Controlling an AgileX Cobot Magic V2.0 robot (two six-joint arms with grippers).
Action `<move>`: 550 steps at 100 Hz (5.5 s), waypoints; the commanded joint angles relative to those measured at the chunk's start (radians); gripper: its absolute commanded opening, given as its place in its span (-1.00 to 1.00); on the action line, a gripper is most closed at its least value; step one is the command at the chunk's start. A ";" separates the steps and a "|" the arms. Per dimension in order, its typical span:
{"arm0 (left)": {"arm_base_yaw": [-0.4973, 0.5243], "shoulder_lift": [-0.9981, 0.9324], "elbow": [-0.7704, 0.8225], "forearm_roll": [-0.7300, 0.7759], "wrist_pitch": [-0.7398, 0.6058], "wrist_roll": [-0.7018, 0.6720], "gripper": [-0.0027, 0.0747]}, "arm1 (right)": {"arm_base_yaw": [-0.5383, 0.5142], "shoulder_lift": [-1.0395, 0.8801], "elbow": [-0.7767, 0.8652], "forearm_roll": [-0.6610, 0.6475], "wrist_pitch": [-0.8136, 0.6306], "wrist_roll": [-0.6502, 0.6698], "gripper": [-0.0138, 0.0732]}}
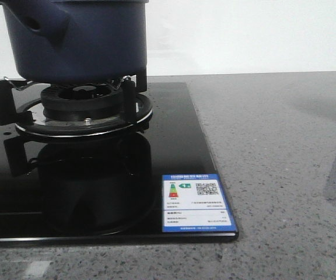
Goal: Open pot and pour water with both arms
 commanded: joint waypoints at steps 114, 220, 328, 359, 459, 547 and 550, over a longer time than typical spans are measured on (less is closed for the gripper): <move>-0.009 -0.025 0.033 -0.143 -0.198 -0.007 -0.98 | -0.005 -0.020 0.025 0.168 -0.237 -0.002 -0.84; -0.132 0.466 -0.695 -0.250 0.333 0.236 -0.98 | 0.021 0.446 -0.627 0.359 0.389 -0.226 -0.81; -0.225 0.828 -0.784 -1.025 0.274 1.033 0.24 | 0.026 0.455 -0.637 0.366 0.391 -0.233 0.56; -0.225 1.102 -0.971 -1.069 0.286 1.158 0.44 | 0.026 0.455 -0.637 0.366 0.392 -0.233 0.56; -0.260 1.402 -1.187 -1.069 0.313 1.231 -0.06 | 0.026 0.455 -0.637 0.371 0.392 -0.233 0.56; -0.102 1.194 -1.187 -1.116 0.259 1.221 -0.06 | 0.026 0.554 -0.402 0.342 0.011 -0.267 0.56; -0.094 1.189 -1.187 -1.122 0.259 1.221 -0.06 | 0.026 0.579 -0.402 0.342 -0.004 -0.271 0.56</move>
